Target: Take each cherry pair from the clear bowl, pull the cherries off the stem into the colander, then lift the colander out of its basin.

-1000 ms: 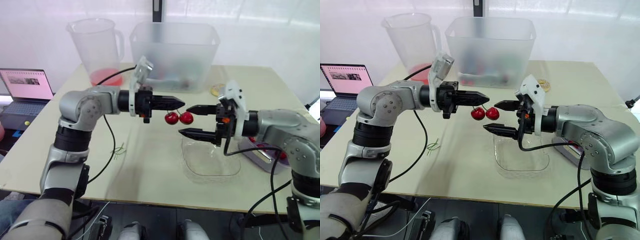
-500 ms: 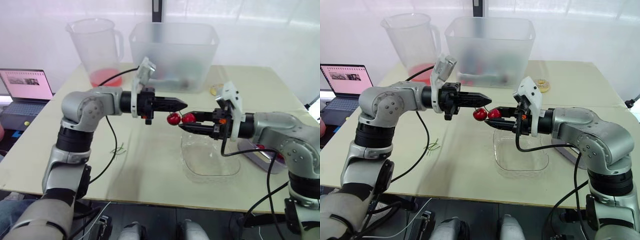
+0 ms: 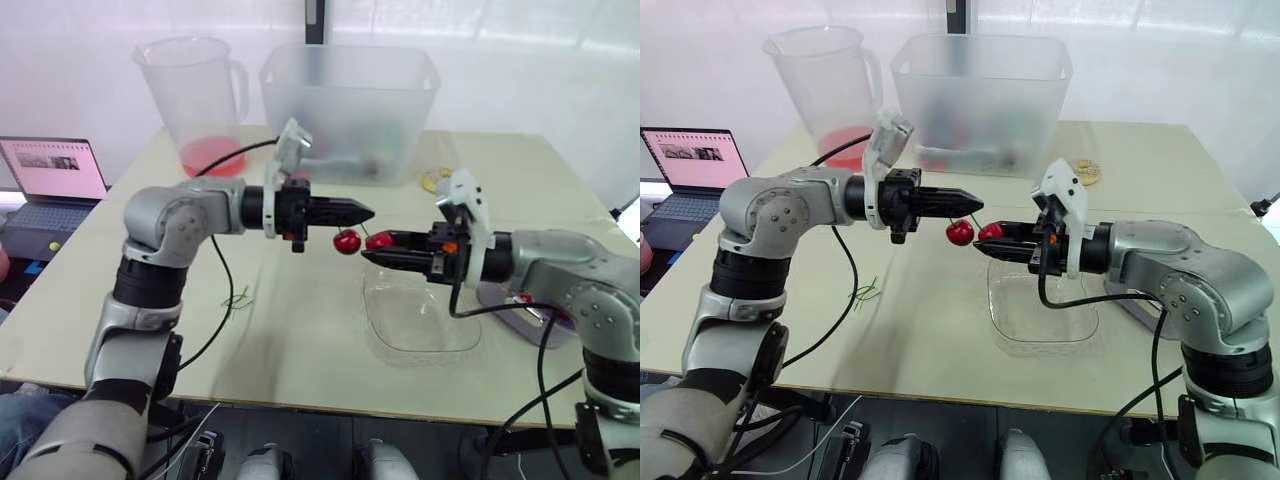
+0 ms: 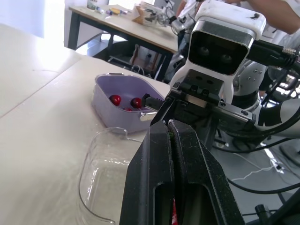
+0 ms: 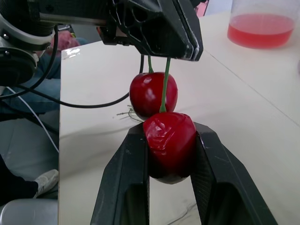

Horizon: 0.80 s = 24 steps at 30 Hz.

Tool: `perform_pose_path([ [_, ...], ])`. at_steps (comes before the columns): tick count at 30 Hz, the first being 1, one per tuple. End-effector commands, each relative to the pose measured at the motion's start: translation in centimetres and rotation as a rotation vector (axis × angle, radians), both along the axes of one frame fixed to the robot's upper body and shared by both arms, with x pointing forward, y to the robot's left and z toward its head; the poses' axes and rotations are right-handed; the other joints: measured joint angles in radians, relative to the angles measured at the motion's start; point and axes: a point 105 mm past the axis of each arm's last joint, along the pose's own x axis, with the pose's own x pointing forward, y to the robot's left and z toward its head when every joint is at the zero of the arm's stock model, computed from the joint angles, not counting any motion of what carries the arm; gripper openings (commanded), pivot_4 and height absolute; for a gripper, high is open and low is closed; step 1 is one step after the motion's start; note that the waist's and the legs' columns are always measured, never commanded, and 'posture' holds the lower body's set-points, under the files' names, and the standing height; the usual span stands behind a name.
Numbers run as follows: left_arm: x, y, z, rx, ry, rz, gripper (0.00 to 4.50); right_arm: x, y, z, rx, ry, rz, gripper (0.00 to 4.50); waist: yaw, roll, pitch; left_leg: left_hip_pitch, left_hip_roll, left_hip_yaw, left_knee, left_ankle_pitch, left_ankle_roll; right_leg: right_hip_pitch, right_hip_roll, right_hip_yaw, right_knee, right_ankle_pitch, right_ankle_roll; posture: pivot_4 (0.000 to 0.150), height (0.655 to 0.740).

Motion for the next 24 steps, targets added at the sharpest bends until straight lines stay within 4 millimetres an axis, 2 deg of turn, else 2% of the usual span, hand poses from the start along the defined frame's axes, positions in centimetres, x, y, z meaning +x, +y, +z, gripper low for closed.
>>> perform_pose_path([
  [1,-0.4,0.2,1.5,-0.036,-0.077,-0.001,0.00,-0.5,-0.7,-0.5,0.014,0.045,-0.005,0.71,0.000,0.000,0.000,0.000,0.000,0.000,0.000,0.000,0.000,0.000,0.000,0.000,0.000,0.000,0.000,0.150,0.7131],
  [7,-0.5,0.1,1.6,-0.041,-0.077,-0.006,0.00,-0.3,-1.7,-0.4,0.060,0.085,-0.039,0.71,-0.001,0.000,0.000,0.000,0.000,0.000,0.000,0.000,0.000,0.000,0.000,0.000,0.000,0.000,0.000,0.150,0.7131],
  [16,-0.5,0.1,1.6,-0.041,-0.079,-0.005,0.00,-0.6,-1.8,-0.2,0.055,0.115,-0.076,0.71,0.001,0.000,0.000,0.000,0.000,0.000,0.000,0.000,0.000,0.000,0.000,0.000,0.000,0.000,0.000,0.150,0.7131],
  [18,-0.5,0.1,1.6,-0.043,-0.079,-0.007,0.00,-0.6,-2.0,-0.4,0.044,0.131,-0.089,0.71,0.001,0.000,0.000,0.000,0.000,0.000,0.000,0.000,0.000,0.000,0.000,0.000,0.000,0.000,0.000,0.150,0.7131],
  [22,-0.6,-0.1,1.8,-0.058,-0.073,-0.016,0.00,-0.6,-3.3,-2.4,-0.034,0.167,-0.147,0.71,0.005,0.000,0.000,0.000,0.000,0.000,0.000,0.000,0.000,0.000,0.000,0.000,-0.001,0.000,0.000,0.150,0.7131],
  [24,-0.6,-0.1,1.9,-0.059,-0.074,-0.017,0.00,-0.3,-4.1,-2.4,-0.010,0.169,-0.177,0.71,0.004,-0.001,0.000,0.000,0.000,0.000,0.000,0.000,0.000,0.000,0.000,0.000,-0.002,0.000,0.000,0.150,0.7131],
])
